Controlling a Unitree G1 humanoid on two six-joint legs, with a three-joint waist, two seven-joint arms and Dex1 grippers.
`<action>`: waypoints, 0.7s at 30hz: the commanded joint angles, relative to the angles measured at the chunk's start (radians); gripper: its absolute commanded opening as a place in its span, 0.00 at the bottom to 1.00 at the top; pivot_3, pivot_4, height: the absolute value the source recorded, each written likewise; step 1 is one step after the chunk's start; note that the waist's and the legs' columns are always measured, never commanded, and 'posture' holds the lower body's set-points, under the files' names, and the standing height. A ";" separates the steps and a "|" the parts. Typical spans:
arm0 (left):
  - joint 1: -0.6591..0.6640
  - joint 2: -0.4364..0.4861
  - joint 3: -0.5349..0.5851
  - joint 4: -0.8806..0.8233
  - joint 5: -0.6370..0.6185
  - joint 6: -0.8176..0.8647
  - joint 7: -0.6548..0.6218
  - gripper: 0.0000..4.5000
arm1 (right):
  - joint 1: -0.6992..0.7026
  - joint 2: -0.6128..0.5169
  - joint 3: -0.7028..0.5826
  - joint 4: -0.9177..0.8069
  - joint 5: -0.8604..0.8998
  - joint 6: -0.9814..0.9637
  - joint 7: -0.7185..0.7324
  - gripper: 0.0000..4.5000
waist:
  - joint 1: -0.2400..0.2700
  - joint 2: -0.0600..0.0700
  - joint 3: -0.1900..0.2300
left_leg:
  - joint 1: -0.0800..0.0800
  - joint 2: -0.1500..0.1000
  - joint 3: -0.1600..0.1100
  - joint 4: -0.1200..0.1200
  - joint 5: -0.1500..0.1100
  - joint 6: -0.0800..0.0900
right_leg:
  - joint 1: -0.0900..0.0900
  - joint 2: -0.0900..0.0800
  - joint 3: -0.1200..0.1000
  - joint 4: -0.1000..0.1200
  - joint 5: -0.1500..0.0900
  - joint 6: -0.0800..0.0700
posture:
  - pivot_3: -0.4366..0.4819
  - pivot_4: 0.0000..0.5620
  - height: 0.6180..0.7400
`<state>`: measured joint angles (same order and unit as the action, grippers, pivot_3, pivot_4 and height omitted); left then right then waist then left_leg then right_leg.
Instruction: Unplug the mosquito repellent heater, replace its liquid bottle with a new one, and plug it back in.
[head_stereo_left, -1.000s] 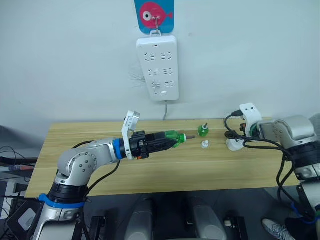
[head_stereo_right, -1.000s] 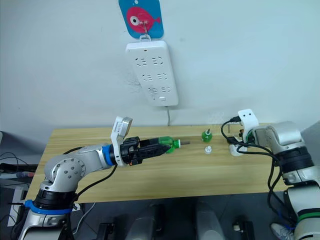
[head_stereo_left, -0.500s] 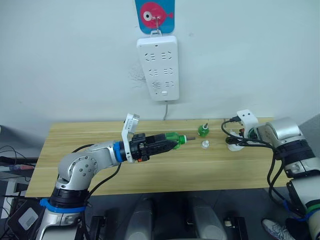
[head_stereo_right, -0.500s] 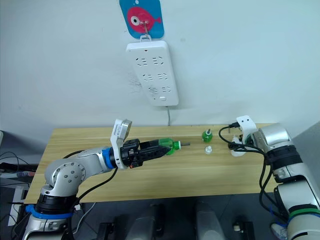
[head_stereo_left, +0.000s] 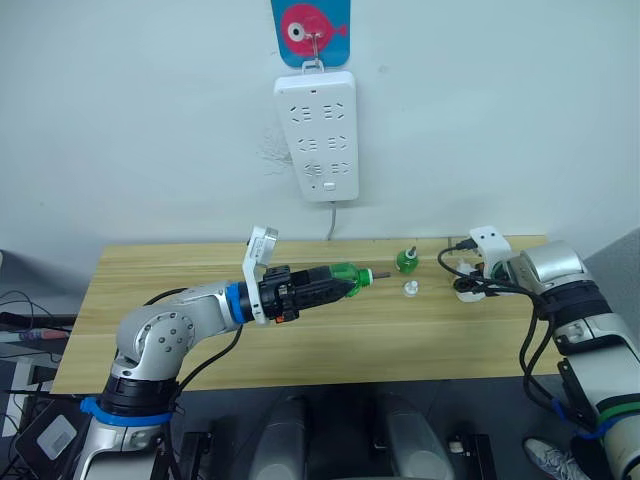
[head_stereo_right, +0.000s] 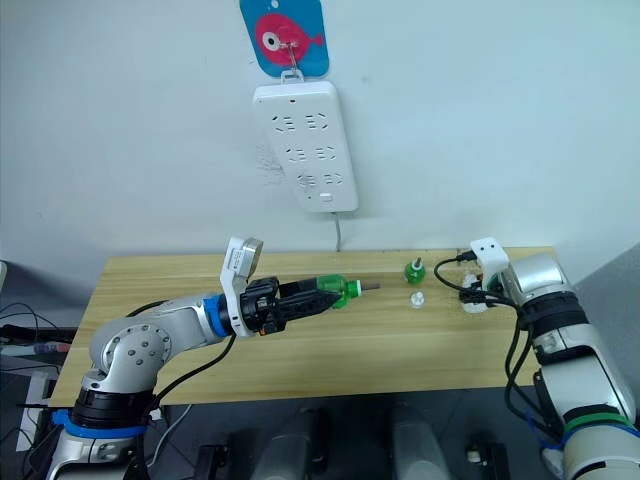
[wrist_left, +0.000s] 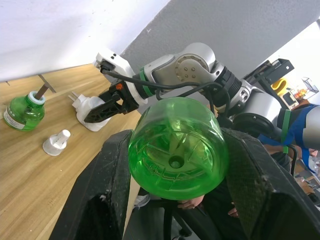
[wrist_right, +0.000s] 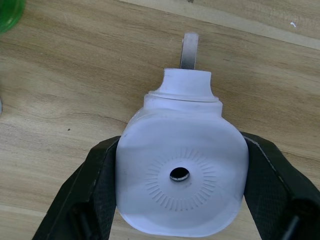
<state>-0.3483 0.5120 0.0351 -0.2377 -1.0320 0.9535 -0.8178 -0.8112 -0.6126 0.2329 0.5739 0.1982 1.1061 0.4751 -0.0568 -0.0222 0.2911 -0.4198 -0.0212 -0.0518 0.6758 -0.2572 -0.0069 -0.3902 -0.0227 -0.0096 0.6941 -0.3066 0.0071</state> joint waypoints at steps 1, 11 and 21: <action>-0.010 -0.003 0.009 -0.018 -0.001 -0.006 -0.012 0.52 | 0.016 -0.020 -0.042 -0.067 -0.011 0.034 0.007 0.67 | 0.000 0.000 0.000 | 0.000 0.000 0.000 0.000 0.000 0.000 | 0.000 0.000 0.000 0.000 0.000 0.000 | 0.38 0.49 1.00; -0.090 0.046 0.044 0.068 -0.006 0.025 -0.062 0.52 | 0.195 -0.217 -0.282 -0.606 0.221 0.096 0.246 0.67 | 0.000 0.001 0.001 | 0.000 0.000 0.000 0.000 0.000 0.000 | 0.000 0.000 -0.001 0.000 0.000 0.000 | 0.34 0.45 1.00; -0.239 0.075 0.102 0.155 -0.119 0.183 -0.087 0.52 | 0.326 0.075 -0.768 -0.999 0.726 0.258 0.235 0.67 | -0.004 0.000 0.000 | 0.001 0.000 -0.001 0.000 0.000 -0.001 | 0.000 0.000 -0.001 0.002 0.000 0.001 | 0.32 0.41 1.00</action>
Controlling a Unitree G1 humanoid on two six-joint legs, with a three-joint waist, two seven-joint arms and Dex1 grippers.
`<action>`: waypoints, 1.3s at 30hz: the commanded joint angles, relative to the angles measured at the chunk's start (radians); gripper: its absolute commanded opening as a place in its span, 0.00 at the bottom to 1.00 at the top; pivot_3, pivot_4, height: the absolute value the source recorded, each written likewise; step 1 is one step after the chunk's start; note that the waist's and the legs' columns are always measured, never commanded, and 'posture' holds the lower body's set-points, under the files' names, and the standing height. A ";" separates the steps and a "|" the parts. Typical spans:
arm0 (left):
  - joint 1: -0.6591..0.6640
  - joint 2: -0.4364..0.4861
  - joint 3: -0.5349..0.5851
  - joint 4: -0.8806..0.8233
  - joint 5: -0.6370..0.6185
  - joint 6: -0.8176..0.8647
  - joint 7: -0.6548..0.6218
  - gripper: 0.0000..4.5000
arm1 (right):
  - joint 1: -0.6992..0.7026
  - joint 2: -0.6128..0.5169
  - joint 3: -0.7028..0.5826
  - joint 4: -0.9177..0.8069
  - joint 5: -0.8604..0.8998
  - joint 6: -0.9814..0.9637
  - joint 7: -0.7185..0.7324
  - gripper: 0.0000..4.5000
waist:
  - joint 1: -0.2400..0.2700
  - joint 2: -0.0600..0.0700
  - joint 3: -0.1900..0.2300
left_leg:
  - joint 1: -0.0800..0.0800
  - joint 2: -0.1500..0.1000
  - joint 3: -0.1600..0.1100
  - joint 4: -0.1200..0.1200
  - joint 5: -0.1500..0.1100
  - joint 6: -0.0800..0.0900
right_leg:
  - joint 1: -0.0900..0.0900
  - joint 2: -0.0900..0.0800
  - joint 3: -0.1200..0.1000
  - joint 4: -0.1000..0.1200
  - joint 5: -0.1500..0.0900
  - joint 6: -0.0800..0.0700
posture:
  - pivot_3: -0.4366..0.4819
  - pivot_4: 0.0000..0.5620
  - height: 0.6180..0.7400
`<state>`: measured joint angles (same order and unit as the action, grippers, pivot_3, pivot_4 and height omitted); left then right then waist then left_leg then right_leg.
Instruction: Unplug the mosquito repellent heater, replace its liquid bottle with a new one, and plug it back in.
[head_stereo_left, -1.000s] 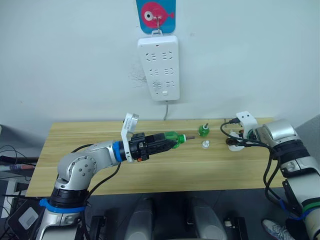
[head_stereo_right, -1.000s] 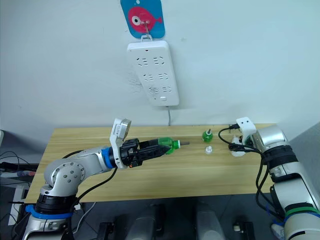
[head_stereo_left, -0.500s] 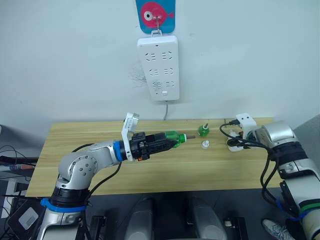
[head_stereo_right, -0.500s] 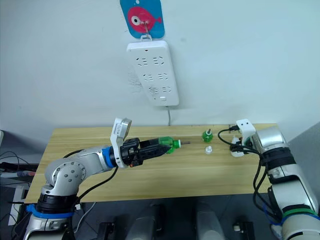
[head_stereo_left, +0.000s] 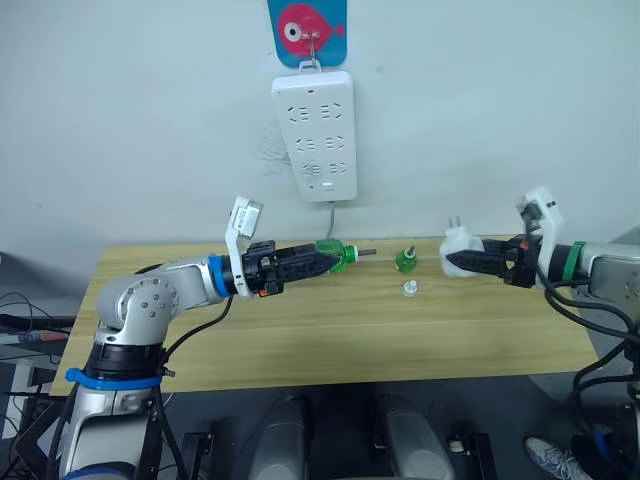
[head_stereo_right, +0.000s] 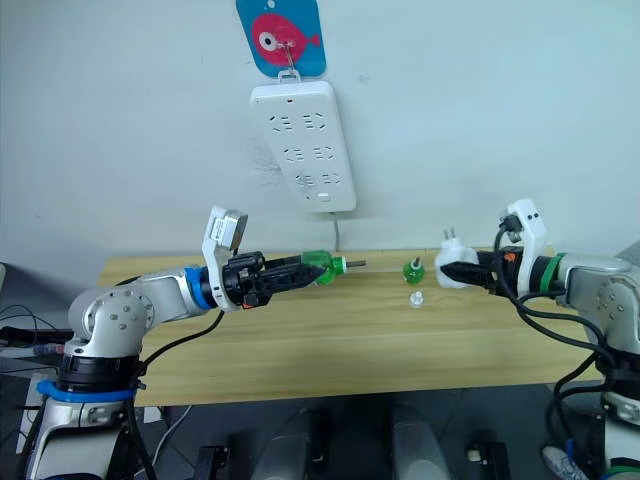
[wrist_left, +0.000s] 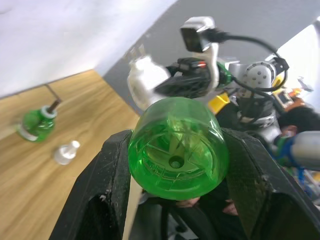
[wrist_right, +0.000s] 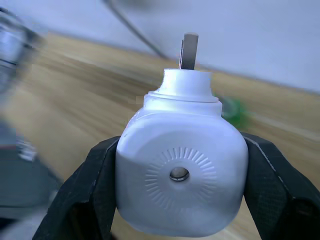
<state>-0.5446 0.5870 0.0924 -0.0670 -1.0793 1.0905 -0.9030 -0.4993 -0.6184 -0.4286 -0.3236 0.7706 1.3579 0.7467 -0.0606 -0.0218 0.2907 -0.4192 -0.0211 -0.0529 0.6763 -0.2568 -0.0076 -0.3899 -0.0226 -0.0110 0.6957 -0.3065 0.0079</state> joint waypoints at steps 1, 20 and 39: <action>-0.055 -0.005 0.055 -0.014 -0.092 0.065 0.011 0.52 | 0.018 0.113 -0.127 -0.121 0.204 0.025 -0.052 0.67 | 0.001 0.000 0.000 | 0.000 0.000 0.000 0.000 0.000 0.000 | 0.000 0.000 0.000 0.000 0.000 0.000 | 0.33 0.41 1.00; -0.077 0.002 0.088 -0.071 -0.244 0.199 0.079 0.52 | 0.078 0.041 0.033 -0.106 0.882 -0.075 -0.465 0.67 | 0.000 0.000 0.000 | 0.000 -0.001 0.001 0.000 0.001 -0.001 | 0.000 -0.001 0.001 0.001 0.000 0.000 | 0.35 0.41 1.00; -0.022 -0.013 0.064 -0.095 -0.215 0.170 0.059 0.52 | 0.147 -0.113 0.188 -0.131 1.034 -0.298 -0.522 0.67 | 0.001 0.000 0.000 | 0.000 -0.001 0.001 0.000 0.001 -0.001 | 0.000 -0.001 0.000 0.001 0.000 0.000 | 0.35 0.40 1.00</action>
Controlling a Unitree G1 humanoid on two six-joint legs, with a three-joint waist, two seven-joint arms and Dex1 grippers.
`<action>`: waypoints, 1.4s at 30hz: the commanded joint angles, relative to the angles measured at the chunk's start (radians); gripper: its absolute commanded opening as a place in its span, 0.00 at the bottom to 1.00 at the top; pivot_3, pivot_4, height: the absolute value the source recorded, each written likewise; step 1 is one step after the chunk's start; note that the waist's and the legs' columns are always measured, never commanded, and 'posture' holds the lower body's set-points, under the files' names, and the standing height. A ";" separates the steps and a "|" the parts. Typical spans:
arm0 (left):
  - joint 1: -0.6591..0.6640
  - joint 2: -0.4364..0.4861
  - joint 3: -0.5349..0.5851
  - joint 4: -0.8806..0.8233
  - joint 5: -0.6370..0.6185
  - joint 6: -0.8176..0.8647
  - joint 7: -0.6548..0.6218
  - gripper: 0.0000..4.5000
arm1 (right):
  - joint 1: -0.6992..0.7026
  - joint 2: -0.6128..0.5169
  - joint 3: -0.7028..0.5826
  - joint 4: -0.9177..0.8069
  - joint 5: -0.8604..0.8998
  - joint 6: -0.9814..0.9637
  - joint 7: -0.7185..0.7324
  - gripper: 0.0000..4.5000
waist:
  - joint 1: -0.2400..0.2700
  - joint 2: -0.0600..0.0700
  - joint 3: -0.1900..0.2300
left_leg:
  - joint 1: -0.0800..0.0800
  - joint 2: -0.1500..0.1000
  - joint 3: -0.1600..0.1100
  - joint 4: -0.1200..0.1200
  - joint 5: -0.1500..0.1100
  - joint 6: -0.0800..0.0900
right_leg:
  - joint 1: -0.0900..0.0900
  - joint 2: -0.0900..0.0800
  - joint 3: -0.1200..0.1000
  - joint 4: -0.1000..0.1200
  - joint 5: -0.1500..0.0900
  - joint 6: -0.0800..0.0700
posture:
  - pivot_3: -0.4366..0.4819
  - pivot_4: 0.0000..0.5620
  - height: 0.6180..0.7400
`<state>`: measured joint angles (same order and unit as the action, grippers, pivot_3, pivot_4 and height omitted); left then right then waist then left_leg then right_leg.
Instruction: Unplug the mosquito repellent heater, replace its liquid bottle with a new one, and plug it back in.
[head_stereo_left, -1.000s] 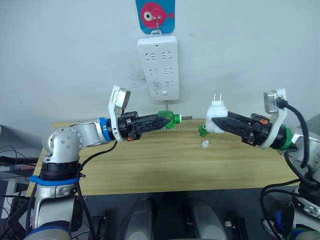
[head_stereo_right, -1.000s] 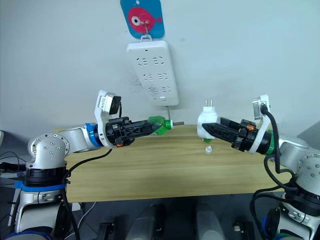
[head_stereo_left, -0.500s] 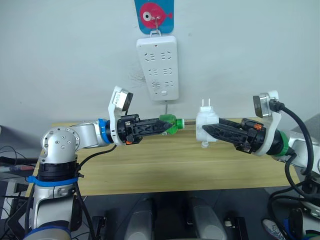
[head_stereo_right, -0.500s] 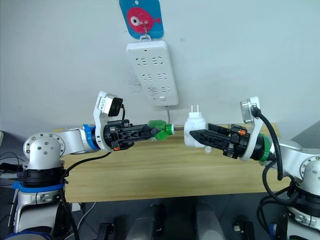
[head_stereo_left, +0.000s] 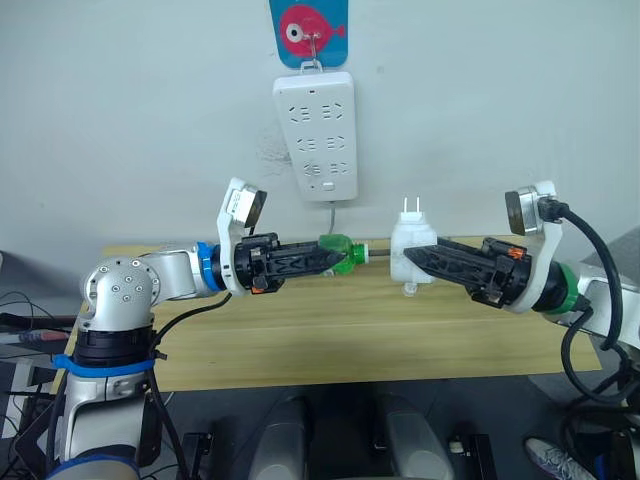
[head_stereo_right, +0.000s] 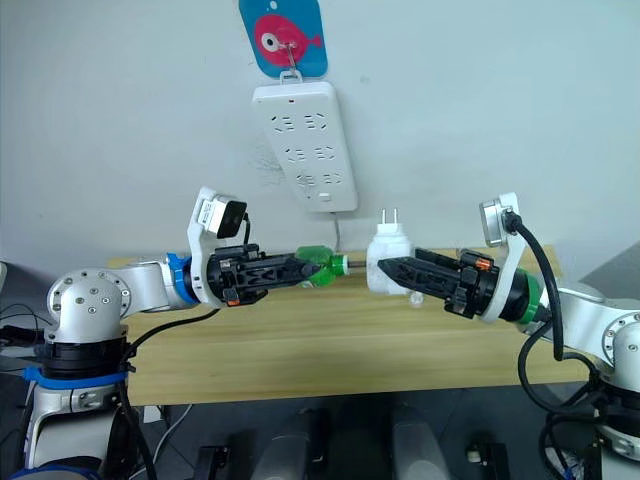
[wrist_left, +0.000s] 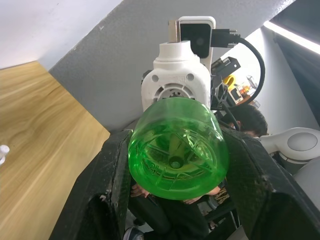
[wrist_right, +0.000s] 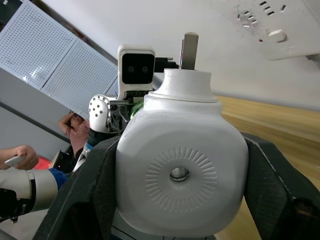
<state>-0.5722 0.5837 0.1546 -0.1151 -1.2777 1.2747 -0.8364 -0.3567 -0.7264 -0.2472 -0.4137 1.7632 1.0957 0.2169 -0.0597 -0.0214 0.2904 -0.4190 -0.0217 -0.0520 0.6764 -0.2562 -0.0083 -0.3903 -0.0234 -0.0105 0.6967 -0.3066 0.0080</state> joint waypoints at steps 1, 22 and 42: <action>0.007 -0.013 0.000 -0.050 -0.016 -0.015 -0.008 0.52 | 0.006 -0.006 0.013 -0.043 0.041 -0.043 0.008 0.67 | 0.000 0.000 0.000 | 0.000 0.000 0.000 0.000 0.000 0.000 | 0.000 0.000 0.000 0.000 0.000 0.000 | 0.35 0.40 1.00; 0.023 -0.028 -0.027 -0.064 0.027 -0.046 -0.063 0.52 | 0.034 -0.049 0.068 -0.059 0.046 -0.105 0.017 0.67 | 0.002 0.000 0.000 | 0.000 0.000 0.000 0.001 0.000 0.000 | 0.000 0.000 0.000 0.000 0.000 0.000 | 0.34 0.40 1.00; 0.028 -0.063 -0.049 -0.091 0.047 -0.057 -0.052 0.52 | -0.003 -0.040 0.146 -0.113 0.043 -0.147 -0.060 0.67 | 0.001 0.000 0.000 | 0.000 0.000 0.000 0.001 0.000 0.000 | 0.000 0.000 0.000 0.001 0.000 0.000 | 0.34 0.41 1.00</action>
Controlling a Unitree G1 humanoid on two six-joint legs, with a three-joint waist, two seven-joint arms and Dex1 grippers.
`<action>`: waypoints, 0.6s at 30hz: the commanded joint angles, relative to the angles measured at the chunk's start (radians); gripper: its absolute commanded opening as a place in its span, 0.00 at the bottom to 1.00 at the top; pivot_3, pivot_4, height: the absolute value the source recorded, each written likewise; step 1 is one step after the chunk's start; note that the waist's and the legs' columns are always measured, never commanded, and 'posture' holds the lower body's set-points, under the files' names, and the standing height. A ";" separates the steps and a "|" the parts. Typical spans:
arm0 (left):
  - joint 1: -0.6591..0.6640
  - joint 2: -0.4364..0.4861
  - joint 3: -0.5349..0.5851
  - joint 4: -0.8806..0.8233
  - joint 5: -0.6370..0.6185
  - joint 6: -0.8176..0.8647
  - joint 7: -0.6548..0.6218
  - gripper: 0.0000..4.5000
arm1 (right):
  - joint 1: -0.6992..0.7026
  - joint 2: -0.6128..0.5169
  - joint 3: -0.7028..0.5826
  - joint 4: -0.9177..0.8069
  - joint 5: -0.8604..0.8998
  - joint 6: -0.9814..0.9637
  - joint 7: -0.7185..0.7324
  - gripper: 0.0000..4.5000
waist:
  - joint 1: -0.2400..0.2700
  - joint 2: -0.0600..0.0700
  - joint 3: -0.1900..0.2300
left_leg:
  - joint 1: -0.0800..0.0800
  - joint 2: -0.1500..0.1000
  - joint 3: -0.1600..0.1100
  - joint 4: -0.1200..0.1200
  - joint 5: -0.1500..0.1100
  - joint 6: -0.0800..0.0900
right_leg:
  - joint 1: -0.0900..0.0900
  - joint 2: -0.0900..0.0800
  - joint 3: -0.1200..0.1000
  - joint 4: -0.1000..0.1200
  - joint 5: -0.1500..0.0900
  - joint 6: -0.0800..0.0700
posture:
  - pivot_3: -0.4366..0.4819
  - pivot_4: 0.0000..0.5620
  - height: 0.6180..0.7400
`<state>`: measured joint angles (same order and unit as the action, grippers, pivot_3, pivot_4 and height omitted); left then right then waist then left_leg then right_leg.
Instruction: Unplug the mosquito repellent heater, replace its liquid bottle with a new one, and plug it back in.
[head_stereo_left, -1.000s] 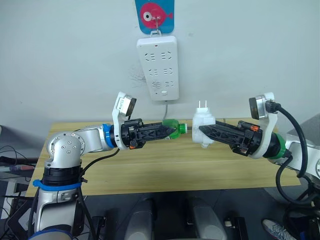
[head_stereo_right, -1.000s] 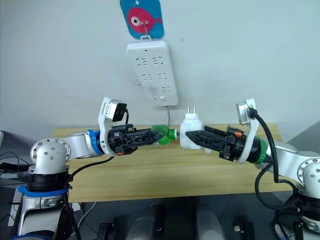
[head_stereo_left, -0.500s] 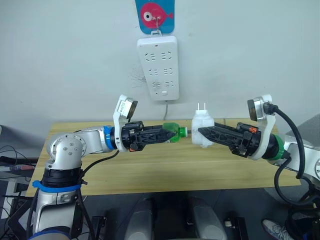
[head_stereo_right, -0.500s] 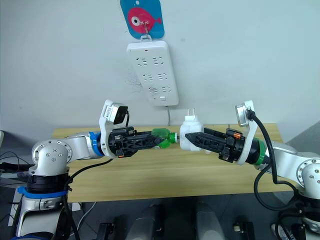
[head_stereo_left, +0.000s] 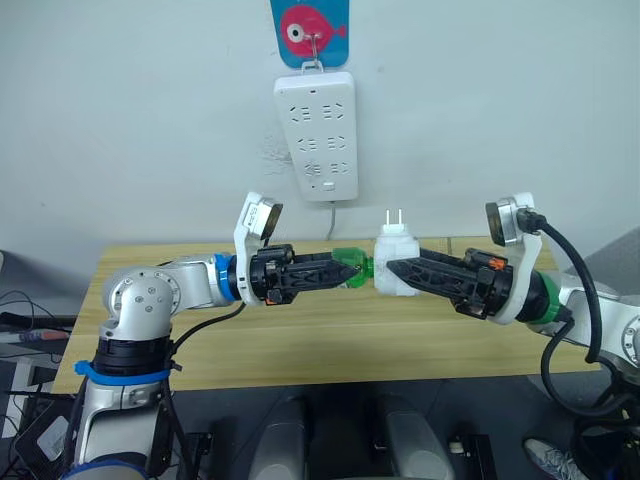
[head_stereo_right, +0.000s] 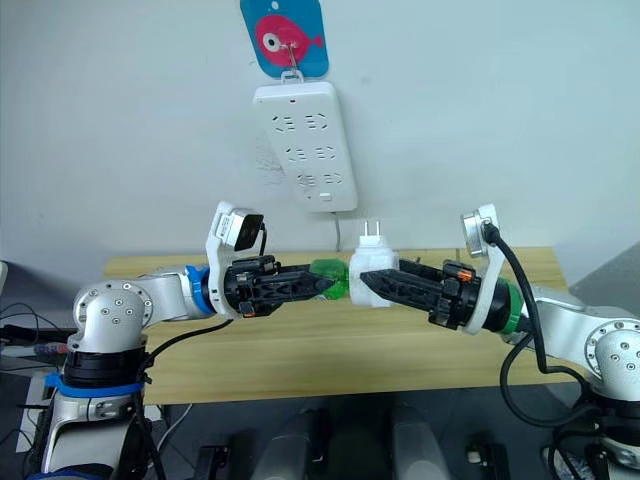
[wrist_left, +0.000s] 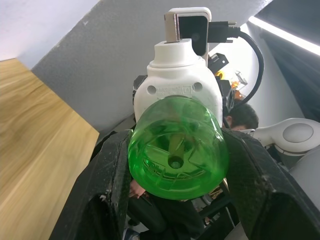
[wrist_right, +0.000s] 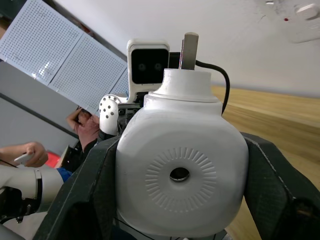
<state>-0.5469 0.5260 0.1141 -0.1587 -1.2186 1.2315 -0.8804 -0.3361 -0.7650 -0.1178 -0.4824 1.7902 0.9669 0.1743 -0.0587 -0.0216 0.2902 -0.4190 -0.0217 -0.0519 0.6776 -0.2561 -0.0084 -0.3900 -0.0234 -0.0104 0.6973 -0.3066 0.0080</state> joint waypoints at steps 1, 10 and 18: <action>0.003 -0.006 -0.009 -0.048 -0.012 -0.014 -0.008 0.52 | -0.026 -0.002 0.019 -0.044 0.019 -0.019 -0.021 0.67 | 0.000 0.000 0.000 | 0.000 0.000 0.000 0.000 0.000 0.000 | 0.000 0.000 0.000 0.000 0.000 0.000 | 0.34 0.41 1.00; 0.011 -0.023 -0.036 -0.059 0.011 -0.037 -0.023 0.52 | -0.072 -0.057 0.077 -0.030 0.165 -0.003 -0.071 0.83 | 0.000 0.000 0.000 | 0.000 0.000 0.000 0.000 0.000 0.000 | 0.000 0.000 0.000 0.000 0.000 0.000 | 0.34 0.41 1.00; 0.012 -0.042 -0.032 -0.051 0.001 -0.046 -0.004 0.52 | -0.072 -0.098 0.098 -0.023 0.182 -0.015 -0.128 1.00 | 0.000 0.000 0.000 | 0.000 0.000 0.000 0.000 0.000 0.000 | 0.000 0.000 0.000 0.000 0.000 0.000 | 0.33 0.42 1.00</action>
<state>-0.5301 0.4934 0.0669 -0.1879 -1.2014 1.1967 -0.8870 -0.4074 -0.8448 -0.0139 -0.4792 1.9412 0.9673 0.0623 -0.0587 -0.0217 0.2902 -0.4190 -0.0217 -0.0521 0.6778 -0.2561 -0.0082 -0.3899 -0.0234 -0.0105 0.6973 -0.3066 0.0080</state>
